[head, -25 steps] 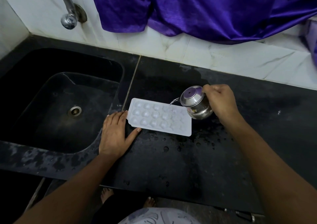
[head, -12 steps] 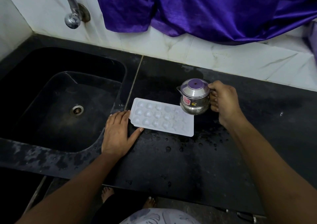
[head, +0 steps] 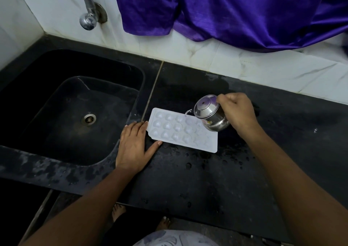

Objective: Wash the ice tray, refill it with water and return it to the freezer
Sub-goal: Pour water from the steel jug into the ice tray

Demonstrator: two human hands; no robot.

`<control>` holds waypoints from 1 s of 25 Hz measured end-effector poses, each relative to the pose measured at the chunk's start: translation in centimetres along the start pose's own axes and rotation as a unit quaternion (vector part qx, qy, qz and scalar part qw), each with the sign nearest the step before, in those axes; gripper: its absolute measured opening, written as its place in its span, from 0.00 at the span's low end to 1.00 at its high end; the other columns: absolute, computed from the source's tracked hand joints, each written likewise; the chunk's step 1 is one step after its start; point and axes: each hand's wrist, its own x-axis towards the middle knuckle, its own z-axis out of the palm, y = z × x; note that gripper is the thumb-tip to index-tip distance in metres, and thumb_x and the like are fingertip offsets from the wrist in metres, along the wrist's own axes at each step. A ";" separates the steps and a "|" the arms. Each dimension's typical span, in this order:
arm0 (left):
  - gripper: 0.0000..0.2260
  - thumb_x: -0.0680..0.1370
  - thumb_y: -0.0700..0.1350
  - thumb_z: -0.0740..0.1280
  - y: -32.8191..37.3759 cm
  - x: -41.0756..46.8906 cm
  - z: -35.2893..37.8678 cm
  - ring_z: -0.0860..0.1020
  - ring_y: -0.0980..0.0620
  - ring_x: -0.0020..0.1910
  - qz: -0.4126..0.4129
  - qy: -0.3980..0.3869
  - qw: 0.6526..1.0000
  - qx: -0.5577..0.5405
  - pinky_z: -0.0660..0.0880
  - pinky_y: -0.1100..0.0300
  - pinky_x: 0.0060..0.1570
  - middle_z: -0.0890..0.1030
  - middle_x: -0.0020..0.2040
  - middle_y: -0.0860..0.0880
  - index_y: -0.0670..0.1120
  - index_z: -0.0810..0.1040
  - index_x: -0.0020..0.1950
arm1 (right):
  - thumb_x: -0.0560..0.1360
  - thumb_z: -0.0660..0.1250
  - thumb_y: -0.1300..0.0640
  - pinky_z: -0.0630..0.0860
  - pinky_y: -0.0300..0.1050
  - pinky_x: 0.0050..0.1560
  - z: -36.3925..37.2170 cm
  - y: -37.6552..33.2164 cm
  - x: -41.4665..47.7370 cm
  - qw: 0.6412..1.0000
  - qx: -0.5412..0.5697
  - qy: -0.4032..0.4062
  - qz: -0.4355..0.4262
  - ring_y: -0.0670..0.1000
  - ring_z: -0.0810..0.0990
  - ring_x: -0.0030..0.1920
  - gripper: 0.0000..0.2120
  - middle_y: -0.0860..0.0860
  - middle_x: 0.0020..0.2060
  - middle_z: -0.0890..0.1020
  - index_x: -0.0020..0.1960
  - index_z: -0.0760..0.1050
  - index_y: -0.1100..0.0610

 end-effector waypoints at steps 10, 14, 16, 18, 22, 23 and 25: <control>0.38 0.80 0.70 0.57 0.0 0.1 0.0 0.67 0.43 0.78 -0.002 -0.005 1.000 -0.004 0.57 0.42 0.82 0.74 0.76 0.45 0.44 0.70 0.79 | 0.75 0.65 0.51 0.66 0.45 0.33 -0.5 -0.3 0.2 0.999 -0.038 0.014 -0.012 0.45 0.66 0.24 0.21 0.44 0.19 0.67 0.24 0.67 0.53; 0.38 0.80 0.70 0.57 0.0 0.1 -0.1 0.67 0.43 0.78 -0.004 -0.009 1.000 -0.003 0.57 0.42 0.82 0.74 0.76 0.45 0.44 0.69 0.79 | 0.75 0.65 0.51 0.67 0.46 0.34 -0.6 -0.2 0.2 0.999 -0.033 0.014 -0.010 0.47 0.67 0.26 0.20 0.45 0.21 0.67 0.26 0.67 0.54; 0.38 0.80 0.70 0.58 0.0 0.0 -0.1 0.67 0.43 0.78 -0.003 -0.009 1.000 -0.004 0.57 0.42 0.82 0.74 0.77 0.45 0.44 0.69 0.79 | 0.75 0.66 0.52 0.66 0.46 0.35 -0.6 -0.3 0.3 1.000 -0.002 0.015 0.006 0.49 0.67 0.27 0.19 0.47 0.22 0.67 0.26 0.67 0.53; 0.38 0.80 0.70 0.58 0.1 0.1 -0.2 0.66 0.43 0.79 -0.003 -0.010 1.000 -0.004 0.57 0.42 0.82 0.73 0.77 0.45 0.44 0.69 0.80 | 0.75 0.66 0.54 0.65 0.45 0.34 -0.7 -0.3 0.2 0.996 0.083 0.014 0.043 0.49 0.67 0.30 0.17 0.51 0.26 0.68 0.29 0.70 0.53; 0.38 0.80 0.70 0.57 0.1 0.1 -0.2 0.66 0.43 0.79 -0.005 -0.013 1.000 -0.004 0.57 0.42 0.82 0.73 0.77 0.45 0.44 0.69 0.80 | 0.76 0.66 0.56 0.56 0.38 0.25 -1.5 0.1 -0.1 0.967 0.232 0.015 0.109 0.45 0.59 0.25 0.20 0.46 0.24 0.62 0.27 0.65 0.49; 0.38 0.80 0.70 0.57 0.1 0.1 -0.1 0.66 0.43 0.79 -0.005 -0.012 1.000 -0.005 0.57 0.42 0.82 0.73 0.77 0.45 0.44 0.69 0.80 | 0.76 0.65 0.56 0.54 0.39 0.25 -1.5 0.1 0.0 0.960 0.254 0.016 0.114 0.46 0.57 0.25 0.20 0.46 0.25 0.61 0.28 0.64 0.48; 0.38 0.80 0.70 0.57 0.0 0.1 -0.1 0.66 0.43 0.79 -0.006 -0.010 1.000 -0.006 0.56 0.43 0.82 0.73 0.77 0.45 0.44 0.69 0.80 | 0.77 0.65 0.56 0.52 0.41 0.26 -1.3 -0.1 0.1 0.953 0.279 0.014 0.114 0.47 0.55 0.26 0.19 0.47 0.26 0.60 0.30 0.63 0.50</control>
